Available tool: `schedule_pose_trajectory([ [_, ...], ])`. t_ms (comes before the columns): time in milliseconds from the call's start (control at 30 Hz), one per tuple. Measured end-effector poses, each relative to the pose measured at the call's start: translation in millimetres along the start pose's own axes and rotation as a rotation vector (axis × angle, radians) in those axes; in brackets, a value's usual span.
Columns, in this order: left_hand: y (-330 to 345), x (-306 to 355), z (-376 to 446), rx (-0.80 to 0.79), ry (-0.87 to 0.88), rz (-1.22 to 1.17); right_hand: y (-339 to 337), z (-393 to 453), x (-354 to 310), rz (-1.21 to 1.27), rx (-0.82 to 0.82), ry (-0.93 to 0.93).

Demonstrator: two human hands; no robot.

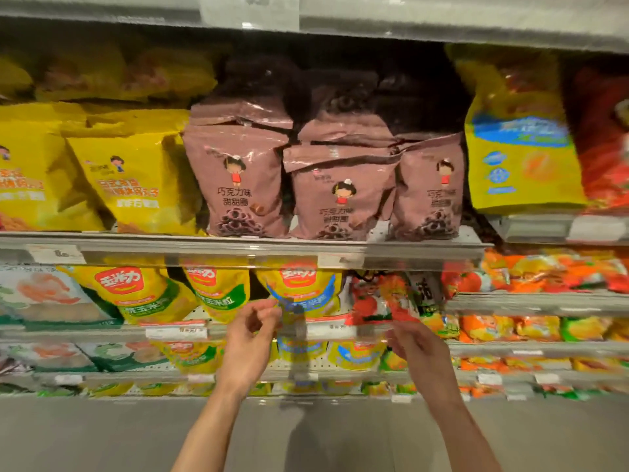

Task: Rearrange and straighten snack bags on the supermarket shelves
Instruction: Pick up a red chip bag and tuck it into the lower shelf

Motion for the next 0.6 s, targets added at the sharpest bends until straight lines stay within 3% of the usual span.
schedule_pose_trajectory([
  [400,37.1,9.6,22.8,-0.034,0.114,0.046,-22.0,28.7,-21.1,-0.139,0.021,-0.118],
  [600,60.6,-3.7,23.7,-0.037,0.24,0.246,-16.2,57.3,-4.6,-0.262,-0.029,-0.138],
])
Point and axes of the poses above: each hand's wrist, its own z-axis towards the middle knuckle, its own y-axis out of the palm, x = y × z, the point moved 5 cm from there along z, towards the middle knuckle, and after that the axes turned 8 degrees about x, right-handed, at the moved point
